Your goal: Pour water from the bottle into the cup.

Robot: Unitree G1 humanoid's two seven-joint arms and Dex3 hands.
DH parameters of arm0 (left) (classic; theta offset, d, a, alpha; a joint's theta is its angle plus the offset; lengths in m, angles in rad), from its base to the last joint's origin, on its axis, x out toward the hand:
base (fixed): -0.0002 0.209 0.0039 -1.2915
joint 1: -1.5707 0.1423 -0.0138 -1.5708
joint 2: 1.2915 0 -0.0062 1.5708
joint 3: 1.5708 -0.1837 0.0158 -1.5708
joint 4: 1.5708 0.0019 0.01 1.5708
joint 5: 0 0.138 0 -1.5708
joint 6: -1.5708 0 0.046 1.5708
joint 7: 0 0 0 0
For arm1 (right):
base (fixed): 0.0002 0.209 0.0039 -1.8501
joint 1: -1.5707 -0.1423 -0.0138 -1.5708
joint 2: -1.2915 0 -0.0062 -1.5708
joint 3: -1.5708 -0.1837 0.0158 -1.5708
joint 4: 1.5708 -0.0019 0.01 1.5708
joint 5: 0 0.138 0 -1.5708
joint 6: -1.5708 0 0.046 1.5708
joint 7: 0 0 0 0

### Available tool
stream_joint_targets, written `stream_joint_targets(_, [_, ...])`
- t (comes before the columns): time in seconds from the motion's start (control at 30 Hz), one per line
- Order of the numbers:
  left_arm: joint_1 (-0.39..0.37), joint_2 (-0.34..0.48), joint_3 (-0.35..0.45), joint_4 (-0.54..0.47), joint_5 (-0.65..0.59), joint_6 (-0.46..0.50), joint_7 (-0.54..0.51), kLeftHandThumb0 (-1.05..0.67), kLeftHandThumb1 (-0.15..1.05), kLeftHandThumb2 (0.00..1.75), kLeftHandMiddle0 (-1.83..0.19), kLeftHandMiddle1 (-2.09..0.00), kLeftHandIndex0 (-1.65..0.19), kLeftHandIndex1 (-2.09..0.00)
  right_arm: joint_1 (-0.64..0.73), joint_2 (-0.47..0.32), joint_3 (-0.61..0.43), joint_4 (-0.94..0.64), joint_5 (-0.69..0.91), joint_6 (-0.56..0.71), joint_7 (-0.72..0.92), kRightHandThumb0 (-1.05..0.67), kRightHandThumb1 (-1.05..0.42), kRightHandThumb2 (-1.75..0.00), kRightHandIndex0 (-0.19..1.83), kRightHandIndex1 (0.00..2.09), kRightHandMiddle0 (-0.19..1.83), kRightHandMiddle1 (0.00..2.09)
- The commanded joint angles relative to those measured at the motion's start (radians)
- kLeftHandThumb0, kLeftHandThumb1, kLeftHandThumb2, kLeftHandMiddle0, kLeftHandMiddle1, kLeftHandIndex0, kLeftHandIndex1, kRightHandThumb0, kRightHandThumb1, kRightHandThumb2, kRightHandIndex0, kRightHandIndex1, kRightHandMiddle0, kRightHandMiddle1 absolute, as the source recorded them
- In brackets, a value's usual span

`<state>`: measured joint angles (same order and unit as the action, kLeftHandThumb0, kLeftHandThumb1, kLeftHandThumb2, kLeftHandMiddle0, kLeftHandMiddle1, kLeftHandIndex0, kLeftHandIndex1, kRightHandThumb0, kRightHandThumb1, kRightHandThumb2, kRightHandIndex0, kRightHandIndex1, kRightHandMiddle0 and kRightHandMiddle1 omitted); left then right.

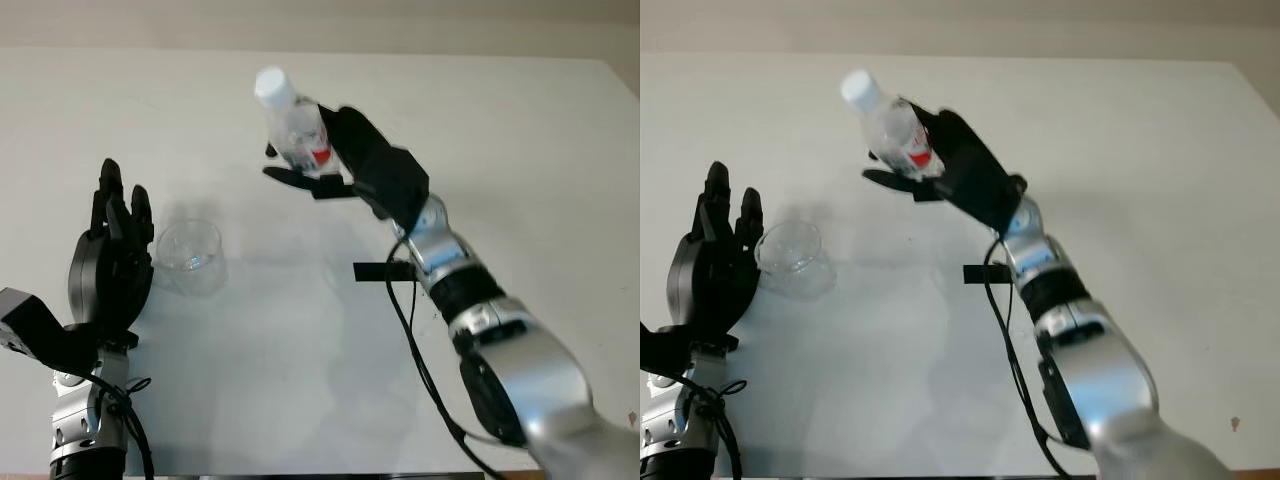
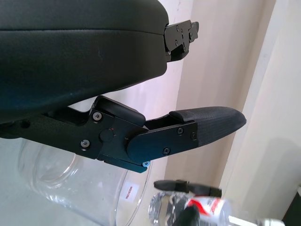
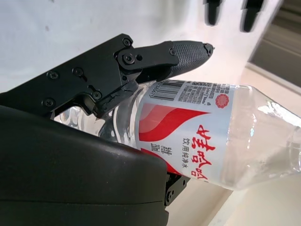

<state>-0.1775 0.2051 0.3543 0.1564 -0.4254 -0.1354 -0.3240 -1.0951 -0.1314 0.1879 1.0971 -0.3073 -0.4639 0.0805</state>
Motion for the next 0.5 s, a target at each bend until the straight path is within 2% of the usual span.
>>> stream_joint_targets(0.0, [0.019, -0.006, 0.0, 0.005, -0.001, 0.003, 0.001, -0.8, 1.05, 0.63, 0.19, 0.0, 0.19, 0.0, -0.069, -0.01, 0.042, 0.041, -0.062, -0.006, -0.055, -0.34, -1.05, -0.38, 1.12, 2.09, 0.86, 2.09])
stream_joint_targets(0.2, [0.02, -0.012, 0.0, 0.011, 0.0, -0.004, 0.003, -0.79, 1.05, 0.63, 0.19, 0.0, 0.19, 0.0, -0.156, -0.016, 0.177, 0.115, -0.251, 0.018, -0.199, -0.34, -1.05, -0.29, 0.98, 2.09, 0.68, 2.09])
stream_joint_targets(0.47, [0.027, -0.024, -0.004, 0.005, 0.006, -0.014, 0.022, -0.79, 1.05, 0.63, 0.19, 0.0, 0.19, 0.0, -0.225, -0.013, 0.33, 0.163, -0.431, 0.01, -0.366, -0.37, -1.05, -0.31, 1.02, 2.09, 0.58, 2.09])
